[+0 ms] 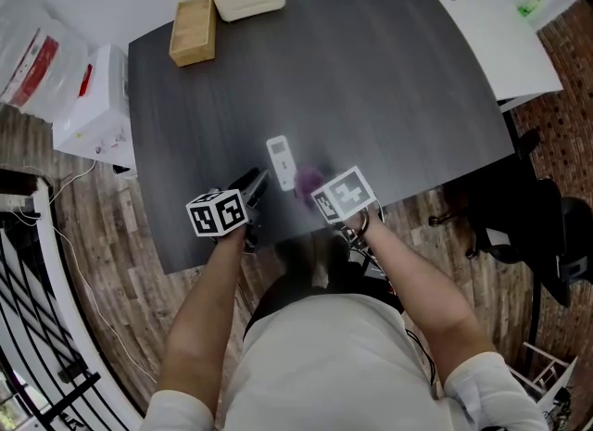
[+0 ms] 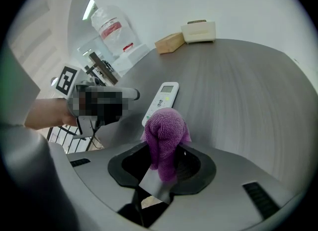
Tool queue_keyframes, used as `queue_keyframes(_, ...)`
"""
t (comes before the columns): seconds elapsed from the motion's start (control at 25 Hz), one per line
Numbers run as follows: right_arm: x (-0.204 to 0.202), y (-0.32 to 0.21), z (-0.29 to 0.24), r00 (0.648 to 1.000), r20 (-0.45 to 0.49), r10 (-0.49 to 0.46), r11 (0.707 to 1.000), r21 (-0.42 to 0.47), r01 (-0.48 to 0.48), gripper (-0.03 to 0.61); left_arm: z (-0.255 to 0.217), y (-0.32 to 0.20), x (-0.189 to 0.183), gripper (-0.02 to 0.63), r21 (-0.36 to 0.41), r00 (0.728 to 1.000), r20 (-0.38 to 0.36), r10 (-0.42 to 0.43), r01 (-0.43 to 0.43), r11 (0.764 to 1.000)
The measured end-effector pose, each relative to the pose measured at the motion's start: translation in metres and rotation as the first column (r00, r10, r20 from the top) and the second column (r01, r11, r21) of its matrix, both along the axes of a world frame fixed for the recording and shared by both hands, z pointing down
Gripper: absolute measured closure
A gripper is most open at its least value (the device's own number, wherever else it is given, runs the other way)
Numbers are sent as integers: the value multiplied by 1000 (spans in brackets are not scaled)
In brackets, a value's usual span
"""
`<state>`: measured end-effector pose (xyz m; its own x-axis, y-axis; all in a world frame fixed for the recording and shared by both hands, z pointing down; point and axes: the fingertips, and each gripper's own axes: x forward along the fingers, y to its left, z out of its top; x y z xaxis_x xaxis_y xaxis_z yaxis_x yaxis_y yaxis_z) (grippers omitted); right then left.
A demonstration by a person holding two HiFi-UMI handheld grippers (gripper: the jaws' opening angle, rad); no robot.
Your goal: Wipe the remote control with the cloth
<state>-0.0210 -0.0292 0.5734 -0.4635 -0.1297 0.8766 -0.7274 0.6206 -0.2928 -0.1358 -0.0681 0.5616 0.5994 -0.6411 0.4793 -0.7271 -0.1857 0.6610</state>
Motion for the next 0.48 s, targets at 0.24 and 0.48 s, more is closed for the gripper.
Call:
queue_keyframes(0.24,3,-3,-4,1000,20,15,1000,16,-15,457,-8,5,15,491,8,998,-55,29,-28,1000)
queue_keyframes(0.48,32,-29,-60,989,133,65,989,122,-81,457,-93,29,31,514,174,937,-343,66,-6,985)
